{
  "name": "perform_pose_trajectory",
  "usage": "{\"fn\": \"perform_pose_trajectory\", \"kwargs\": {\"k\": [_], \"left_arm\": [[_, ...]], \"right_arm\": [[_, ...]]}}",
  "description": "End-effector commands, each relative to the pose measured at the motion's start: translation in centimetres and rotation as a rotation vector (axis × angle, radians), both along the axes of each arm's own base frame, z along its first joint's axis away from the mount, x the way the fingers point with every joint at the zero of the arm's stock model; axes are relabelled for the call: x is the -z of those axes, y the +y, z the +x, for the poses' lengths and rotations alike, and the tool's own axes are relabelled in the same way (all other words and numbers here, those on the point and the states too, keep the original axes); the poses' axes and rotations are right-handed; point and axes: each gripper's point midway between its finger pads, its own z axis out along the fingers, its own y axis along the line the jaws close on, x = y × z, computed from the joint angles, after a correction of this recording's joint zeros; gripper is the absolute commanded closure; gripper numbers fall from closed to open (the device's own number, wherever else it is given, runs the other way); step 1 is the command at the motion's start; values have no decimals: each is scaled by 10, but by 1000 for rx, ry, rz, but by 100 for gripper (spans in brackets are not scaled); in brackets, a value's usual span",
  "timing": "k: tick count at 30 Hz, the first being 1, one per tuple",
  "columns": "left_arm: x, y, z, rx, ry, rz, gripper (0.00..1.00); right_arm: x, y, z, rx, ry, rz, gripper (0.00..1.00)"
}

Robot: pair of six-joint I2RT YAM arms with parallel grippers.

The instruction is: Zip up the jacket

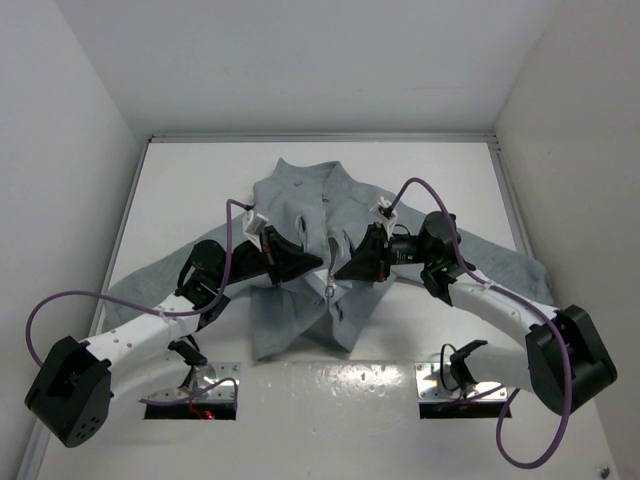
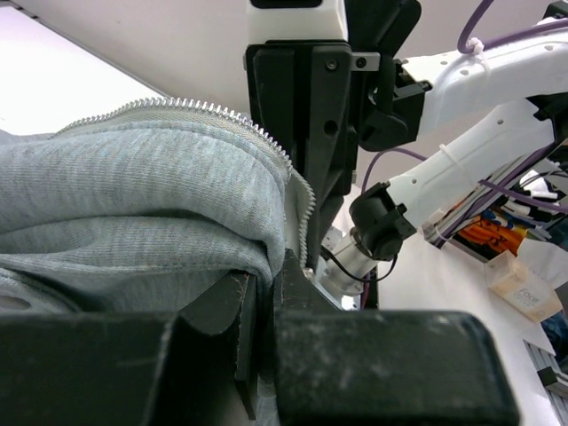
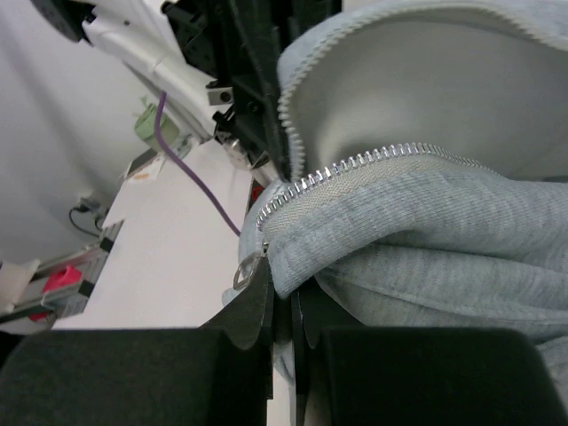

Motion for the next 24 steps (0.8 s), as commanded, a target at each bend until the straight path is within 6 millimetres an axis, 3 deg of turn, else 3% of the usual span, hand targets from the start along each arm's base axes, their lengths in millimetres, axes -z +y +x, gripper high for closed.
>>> {"fn": "perform_pose_trajectory", "kwargs": {"k": [1, 8, 24], "left_arm": [[-27, 5, -6, 9, -94, -65, 100], [-25, 5, -10, 20, -86, -66, 100], [-20, 2, 0, -4, -77, -42, 100]], "right_arm": [[-17, -2, 12, 59, -41, 38, 100], [-21, -2, 21, 86, -16, 38, 100], [-24, 4, 9, 19, -70, 52, 100]]}}
